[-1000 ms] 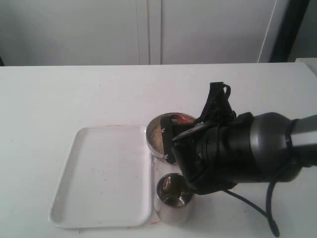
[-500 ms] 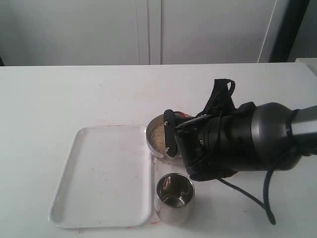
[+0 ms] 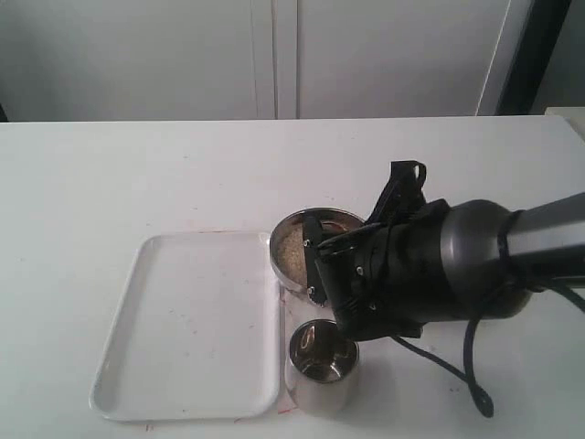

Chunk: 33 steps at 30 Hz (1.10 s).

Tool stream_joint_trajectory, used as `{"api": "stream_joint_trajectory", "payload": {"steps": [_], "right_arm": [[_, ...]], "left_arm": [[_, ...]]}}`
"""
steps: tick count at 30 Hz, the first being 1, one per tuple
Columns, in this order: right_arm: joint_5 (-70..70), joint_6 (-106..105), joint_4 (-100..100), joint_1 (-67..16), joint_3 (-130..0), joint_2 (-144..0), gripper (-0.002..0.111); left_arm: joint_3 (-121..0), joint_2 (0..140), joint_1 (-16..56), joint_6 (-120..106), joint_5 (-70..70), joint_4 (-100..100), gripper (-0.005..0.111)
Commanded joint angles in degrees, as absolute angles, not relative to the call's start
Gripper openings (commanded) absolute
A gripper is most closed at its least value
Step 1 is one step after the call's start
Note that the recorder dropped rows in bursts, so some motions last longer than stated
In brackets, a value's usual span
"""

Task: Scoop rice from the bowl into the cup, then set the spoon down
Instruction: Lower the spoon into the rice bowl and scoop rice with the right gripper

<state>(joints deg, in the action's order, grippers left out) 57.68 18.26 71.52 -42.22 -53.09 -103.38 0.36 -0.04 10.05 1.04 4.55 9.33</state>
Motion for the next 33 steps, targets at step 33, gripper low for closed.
{"api": "stream_joint_trajectory", "payload": {"steps": [33], "right_arm": [[59.32,0.0,31.69,-35.51,-67.51,-100.28,0.0]], "left_arm": [[0.0,0.0,10.55,1.06,4.38,9.78,0.014]]}}
